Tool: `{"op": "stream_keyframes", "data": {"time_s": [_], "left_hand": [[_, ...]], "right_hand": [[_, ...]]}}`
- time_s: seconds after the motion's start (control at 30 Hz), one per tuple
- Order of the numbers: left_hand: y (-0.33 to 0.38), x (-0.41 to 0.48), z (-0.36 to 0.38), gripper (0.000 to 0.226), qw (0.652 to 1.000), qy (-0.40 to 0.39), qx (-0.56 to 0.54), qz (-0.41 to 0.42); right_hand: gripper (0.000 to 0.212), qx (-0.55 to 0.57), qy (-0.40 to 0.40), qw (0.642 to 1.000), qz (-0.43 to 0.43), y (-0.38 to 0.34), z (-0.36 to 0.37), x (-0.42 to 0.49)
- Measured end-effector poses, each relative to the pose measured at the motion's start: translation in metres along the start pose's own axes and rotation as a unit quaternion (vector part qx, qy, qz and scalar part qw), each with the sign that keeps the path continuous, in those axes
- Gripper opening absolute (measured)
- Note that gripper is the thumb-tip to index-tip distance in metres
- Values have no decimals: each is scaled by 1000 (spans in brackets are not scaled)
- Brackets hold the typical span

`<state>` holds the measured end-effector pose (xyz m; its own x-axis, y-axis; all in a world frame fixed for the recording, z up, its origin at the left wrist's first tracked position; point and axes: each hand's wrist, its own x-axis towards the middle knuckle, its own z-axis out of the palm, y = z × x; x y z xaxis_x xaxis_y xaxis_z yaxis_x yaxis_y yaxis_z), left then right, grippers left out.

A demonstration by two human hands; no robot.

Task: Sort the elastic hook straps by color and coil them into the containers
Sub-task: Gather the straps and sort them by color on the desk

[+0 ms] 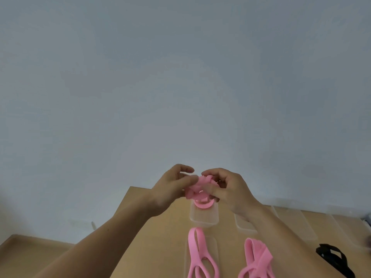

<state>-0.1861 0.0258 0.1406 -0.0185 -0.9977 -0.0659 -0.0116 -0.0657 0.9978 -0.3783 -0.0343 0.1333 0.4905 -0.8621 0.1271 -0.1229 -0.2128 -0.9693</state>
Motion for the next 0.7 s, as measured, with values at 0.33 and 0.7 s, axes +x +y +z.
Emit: {"op": "stream_keyframes", "data": {"time_s": [0.33, 0.7], "left_hand": [[-12, 6, -3, 36, 999, 22, -23, 0], [-38, 19, -15, 22, 997, 66, -40, 8]], "right_hand": [[29, -46, 76, 996, -22, 7, 8, 0], [21, -253, 118, 959, -39, 26, 30, 6]]}}
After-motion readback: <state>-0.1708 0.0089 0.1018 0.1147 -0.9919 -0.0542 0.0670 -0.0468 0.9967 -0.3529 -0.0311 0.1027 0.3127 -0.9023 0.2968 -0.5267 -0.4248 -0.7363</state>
